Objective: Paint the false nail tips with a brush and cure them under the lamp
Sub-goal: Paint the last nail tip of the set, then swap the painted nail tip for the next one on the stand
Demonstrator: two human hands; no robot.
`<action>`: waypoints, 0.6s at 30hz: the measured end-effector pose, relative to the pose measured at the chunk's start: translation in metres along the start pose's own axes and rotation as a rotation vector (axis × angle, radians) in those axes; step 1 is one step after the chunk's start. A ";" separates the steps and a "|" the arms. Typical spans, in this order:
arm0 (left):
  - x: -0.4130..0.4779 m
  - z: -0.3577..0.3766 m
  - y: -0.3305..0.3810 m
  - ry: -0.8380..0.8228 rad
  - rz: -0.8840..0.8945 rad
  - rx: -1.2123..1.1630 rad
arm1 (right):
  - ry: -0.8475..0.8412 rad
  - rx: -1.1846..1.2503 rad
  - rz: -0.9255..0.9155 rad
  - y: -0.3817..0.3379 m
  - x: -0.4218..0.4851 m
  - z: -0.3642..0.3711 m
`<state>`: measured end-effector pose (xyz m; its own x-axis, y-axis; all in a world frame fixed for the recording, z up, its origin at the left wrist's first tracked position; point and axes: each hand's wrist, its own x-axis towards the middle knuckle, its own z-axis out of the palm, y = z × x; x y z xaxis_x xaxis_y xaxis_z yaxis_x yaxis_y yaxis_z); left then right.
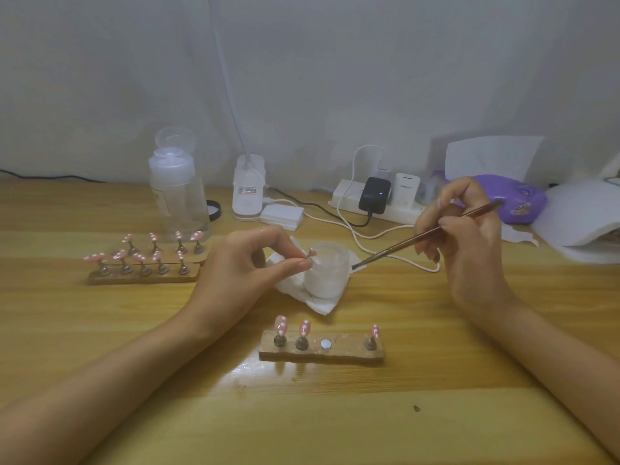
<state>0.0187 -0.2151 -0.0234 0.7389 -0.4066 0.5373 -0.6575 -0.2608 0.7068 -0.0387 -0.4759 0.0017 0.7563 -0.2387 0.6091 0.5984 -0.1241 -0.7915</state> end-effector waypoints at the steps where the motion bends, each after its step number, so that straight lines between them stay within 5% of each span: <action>1: 0.000 0.000 0.000 0.001 0.000 0.000 | 0.013 0.006 0.007 0.001 0.000 -0.001; 11: 0.017 -0.029 0.051 0.133 0.083 -0.220 | 0.282 0.099 0.109 -0.012 0.014 0.003; 15: 0.015 -0.033 0.077 -0.020 0.168 -0.208 | 0.287 0.037 0.059 -0.025 0.018 0.009; 18: -0.001 -0.019 0.073 -0.208 0.204 0.049 | 0.186 -0.076 0.054 -0.023 0.010 0.014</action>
<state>-0.0268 -0.2169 0.0364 0.5485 -0.6240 0.5566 -0.7993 -0.1957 0.5682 -0.0416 -0.4618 0.0267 0.7206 -0.4198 0.5518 0.5311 -0.1773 -0.8285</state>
